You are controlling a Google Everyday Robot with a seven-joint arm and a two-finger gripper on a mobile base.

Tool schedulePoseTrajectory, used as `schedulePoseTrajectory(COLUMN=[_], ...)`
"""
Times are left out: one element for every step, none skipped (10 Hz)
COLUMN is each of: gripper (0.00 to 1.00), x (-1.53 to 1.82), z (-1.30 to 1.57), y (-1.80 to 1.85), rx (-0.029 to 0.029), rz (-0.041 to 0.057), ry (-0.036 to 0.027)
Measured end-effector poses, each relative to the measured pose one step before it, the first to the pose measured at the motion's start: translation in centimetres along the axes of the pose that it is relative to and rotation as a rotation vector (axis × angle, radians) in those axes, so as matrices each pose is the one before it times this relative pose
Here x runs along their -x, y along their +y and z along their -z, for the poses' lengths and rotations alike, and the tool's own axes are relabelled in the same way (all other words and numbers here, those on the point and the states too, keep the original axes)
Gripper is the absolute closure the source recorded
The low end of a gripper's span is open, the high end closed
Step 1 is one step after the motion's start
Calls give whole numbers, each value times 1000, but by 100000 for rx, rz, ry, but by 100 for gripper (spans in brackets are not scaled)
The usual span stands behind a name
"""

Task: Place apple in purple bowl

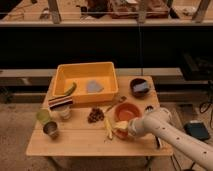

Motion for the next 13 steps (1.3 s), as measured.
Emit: schedulePoseTrajectory(gripper=[34, 42, 48, 48, 48, 48, 48, 48, 48, 48, 48, 48, 48], x=[-88, -41, -53, -81, -35, -56, 7, -5, 24, 10, 2, 8, 30], z=[-126, -132, -135, -47, -24, -24, 0, 60, 178, 182, 73, 45, 66], y=[-29, -43, -109, -28, 52, 131, 94, 137, 318, 254, 113, 62, 132], rx=[-24, 65, 112, 174, 140, 188, 47, 13, 0, -20, -135, -73, -313], rz=[-286, -75, 59, 75, 16, -145, 93, 102, -215, -254, -146, -53, -232], ry=[42, -20, -35, 104, 41, -68, -78, 38, 166, 198, 81, 25, -41])
